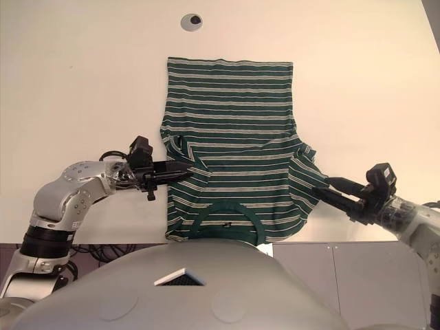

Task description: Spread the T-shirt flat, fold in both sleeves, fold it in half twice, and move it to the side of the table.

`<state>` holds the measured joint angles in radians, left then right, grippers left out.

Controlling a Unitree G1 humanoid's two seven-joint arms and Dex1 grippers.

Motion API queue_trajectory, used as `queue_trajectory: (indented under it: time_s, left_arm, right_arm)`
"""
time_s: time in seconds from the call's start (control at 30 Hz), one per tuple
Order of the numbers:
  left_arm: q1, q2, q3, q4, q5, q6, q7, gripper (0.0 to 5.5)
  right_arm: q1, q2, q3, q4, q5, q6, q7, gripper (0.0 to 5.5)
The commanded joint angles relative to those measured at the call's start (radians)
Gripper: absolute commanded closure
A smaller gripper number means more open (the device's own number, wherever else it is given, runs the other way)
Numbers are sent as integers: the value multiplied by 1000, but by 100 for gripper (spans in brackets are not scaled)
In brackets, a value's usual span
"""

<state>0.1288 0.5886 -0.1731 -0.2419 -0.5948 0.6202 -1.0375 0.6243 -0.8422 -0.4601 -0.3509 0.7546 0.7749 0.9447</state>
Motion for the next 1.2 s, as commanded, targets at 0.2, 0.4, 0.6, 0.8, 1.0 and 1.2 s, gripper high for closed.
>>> queue_trajectory:
  time_s: [0.2, 0.4, 0.6, 0.8, 1.0, 1.2]
  left_arm:
    - [9, 8, 14, -42, 0, -4, 18, 326]
    - [22, -7, 37, -62, -23, -48, 7, 326]
    - [26, -31, 67, -75, -52, -84, 8, 322]
    - [24, -40, 58, -44, -24, -110, 16, 322]
    - [22, -43, 57, -35, -17, -123, 13, 322]
    - [19, -45, 58, -23, -12, -137, 15, 322]
  right_arm:
    - [-9, -4, -42, 4, -5, 60, -19, 263]
    - [23, 4, -19, 30, -49, 31, 5, 263]
    - [16, 23, 12, 77, -60, -10, 63, 334]
    - [-5, 44, -4, 126, -25, -34, 120, 433]
    - [-21, 63, -21, 158, -19, -59, 168, 531]
    - [13, 75, -26, 117, 11, -111, 246, 547]
